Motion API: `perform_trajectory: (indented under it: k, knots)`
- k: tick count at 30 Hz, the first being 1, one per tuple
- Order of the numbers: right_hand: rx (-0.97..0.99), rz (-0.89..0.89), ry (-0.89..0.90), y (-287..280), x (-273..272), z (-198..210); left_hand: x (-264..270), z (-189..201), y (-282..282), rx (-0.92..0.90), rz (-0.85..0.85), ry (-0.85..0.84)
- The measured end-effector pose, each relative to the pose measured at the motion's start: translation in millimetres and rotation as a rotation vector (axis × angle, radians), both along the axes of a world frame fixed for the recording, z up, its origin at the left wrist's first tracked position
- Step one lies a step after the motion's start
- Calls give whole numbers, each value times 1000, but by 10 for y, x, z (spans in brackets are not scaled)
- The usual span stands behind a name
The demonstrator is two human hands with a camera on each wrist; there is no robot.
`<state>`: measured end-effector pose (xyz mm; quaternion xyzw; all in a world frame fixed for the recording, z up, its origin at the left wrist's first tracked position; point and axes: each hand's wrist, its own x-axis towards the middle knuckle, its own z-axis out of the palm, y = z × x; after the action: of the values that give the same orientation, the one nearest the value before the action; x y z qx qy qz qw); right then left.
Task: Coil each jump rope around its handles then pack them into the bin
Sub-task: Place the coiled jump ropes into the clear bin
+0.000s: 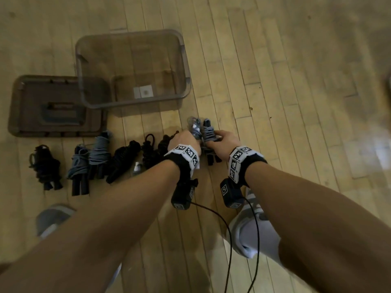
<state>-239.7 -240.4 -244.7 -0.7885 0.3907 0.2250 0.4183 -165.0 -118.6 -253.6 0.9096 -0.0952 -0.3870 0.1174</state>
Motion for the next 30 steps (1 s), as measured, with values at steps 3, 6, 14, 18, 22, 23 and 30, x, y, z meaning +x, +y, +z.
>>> perform_trajectory:
  k: [3,6,14,18,22,23,30]
  knots:
    - [-11,-31,-56,28,-42,98,-41,20,103,-127,90,-19]
    - [-75,-5,-161,91,-35,325,-48,230,207,-255,152,-85]
    - [-177,-43,-458,384,168,1164,196,1020,567,-463,181,-210]
    - [-189,12,-521,573,383,1476,323,1273,856,-550,260,-217]
    - [-165,37,-573,755,616,1668,524,1508,1075,-571,284,-307]
    - [-154,44,-586,798,694,1699,601,1564,1124,-563,301,-334]
    - [-139,132,-545,1039,1462,1603,1326,1654,1363,-433,277,-447]
